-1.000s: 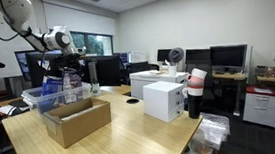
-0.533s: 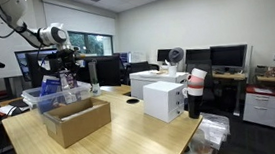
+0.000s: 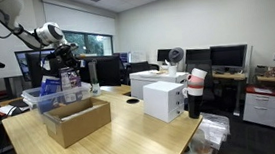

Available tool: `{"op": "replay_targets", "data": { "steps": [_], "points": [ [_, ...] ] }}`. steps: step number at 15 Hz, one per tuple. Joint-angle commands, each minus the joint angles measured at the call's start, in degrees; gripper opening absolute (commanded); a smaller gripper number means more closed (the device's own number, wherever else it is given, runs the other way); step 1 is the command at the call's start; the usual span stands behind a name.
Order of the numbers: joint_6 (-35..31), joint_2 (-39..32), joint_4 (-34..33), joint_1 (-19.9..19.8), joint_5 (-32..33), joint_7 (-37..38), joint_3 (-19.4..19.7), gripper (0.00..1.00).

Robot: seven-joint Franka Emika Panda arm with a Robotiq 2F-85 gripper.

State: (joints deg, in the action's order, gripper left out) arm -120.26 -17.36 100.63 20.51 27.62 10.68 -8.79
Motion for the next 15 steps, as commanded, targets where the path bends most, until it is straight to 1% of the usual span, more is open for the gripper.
{"op": "replay_targets", "data": {
  "steps": [1,5,8,11,15],
  "points": [
    [3.9,2.8,0.9,2.0,7.5,3.7,0.7,0.06],
    [8.4,3.6,-0.1,3.0,13.8,5.2,-0.4,0.06],
    [10.8,4.5,-1.0,3.3,17.1,5.4,-1.4,0.06],
    [12.5,5.5,-2.1,3.2,20.6,5.8,-2.3,0.06],
    [15.8,6.9,-4.6,2.7,27.5,7.5,-2.9,0.06]
  ]
}}
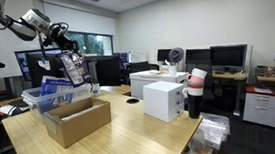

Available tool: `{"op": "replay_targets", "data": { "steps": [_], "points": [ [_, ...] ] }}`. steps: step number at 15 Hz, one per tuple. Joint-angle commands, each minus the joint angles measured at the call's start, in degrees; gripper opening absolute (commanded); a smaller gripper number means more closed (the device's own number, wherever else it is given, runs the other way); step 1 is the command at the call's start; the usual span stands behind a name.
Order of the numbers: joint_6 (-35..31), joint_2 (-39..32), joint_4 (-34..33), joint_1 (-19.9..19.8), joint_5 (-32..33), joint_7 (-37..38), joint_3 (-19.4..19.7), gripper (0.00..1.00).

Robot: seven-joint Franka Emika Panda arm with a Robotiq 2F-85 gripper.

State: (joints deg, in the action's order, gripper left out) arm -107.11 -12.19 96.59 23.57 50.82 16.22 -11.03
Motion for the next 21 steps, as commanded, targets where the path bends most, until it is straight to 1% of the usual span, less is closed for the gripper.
{"op": "replay_targets", "data": {
  "steps": [1,4,9,12,14,17,21],
  "points": [
    [3.3,1.9,-0.9,-0.4,5.6,2.5,-0.6,0.06],
    [6.8,1.4,-3.2,-0.3,10.2,5.0,-1.0,0.06],
    [12.5,1.1,-4.6,-0.2,13.7,7.4,-1.8,0.06],
    [16.2,1.3,-4.2,-0.2,14.6,9.0,-2.2,0.06],
    [18.3,1.5,-3.9,-0.3,14.4,9.8,-2.5,0.06],
    [20.2,2.0,-3.3,-0.7,12.6,10.5,-3.0,0.06],
    [18.2,2.7,-2.6,-1.5,9.6,11.3,-3.2,0.06]
  ]
}}
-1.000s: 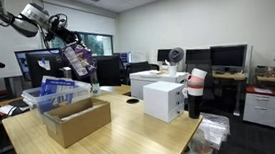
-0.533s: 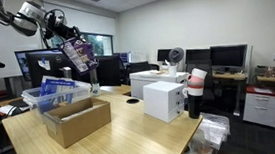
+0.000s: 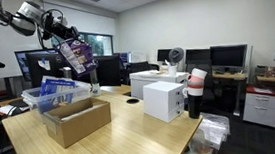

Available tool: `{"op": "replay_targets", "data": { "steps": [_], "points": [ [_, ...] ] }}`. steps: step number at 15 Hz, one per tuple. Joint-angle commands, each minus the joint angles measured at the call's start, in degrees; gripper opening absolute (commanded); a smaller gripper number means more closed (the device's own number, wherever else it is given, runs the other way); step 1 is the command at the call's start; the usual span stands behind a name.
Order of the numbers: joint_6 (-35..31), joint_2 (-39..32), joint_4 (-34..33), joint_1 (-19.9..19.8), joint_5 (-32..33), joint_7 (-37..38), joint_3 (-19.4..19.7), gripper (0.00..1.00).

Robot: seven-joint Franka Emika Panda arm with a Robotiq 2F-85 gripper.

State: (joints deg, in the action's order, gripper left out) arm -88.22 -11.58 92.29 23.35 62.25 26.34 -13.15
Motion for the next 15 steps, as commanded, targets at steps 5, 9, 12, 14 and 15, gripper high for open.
{"op": "replay_targets", "data": {
  "steps": [5,9,12,14,15],
  "points": [
    [-0.7,1.9,1.3,-1.4,-5.4,3.5,-1.0,0.06],
    [-0.7,1.6,0.5,-1.4,-11.2,6.6,-1.0,0.06],
    [-7.3,5.2,4.5,-5.9,-10.5,3.3,2.3,0.06],
    [-9.8,5.6,4.7,-7.6,-9.3,3.8,3.8,0.06],
    [-11.5,6.8,6.1,-8.7,-8.4,3.9,4.6,0.06]
  ]
}}
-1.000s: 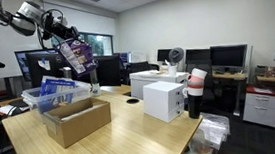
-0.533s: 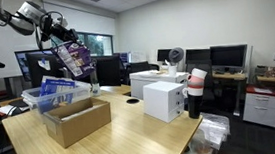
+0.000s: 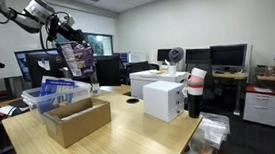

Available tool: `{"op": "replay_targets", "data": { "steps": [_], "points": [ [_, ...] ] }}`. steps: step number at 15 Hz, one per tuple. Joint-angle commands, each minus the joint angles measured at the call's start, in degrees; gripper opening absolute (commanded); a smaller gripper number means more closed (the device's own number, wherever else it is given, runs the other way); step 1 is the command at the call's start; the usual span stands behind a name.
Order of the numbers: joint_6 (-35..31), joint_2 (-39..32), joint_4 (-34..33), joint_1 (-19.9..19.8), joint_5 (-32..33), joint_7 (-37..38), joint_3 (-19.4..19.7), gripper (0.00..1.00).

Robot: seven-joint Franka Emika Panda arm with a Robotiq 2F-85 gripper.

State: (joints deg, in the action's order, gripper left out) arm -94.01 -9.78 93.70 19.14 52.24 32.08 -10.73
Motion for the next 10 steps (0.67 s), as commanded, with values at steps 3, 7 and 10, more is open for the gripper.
{"op": "replay_targets", "data": {
  "steps": [3,7,10],
  "points": [
    [-8.7,7.2,7.4,-7.0,1.2,-0.6,3.4,0.06],
    [-9.4,10.6,13.1,-7.0,-1.6,0.6,2.1,0.06],
    [-14.3,7.9,8.1,-11.0,-4.7,-8.0,5.2,0.06]
  ]
}}
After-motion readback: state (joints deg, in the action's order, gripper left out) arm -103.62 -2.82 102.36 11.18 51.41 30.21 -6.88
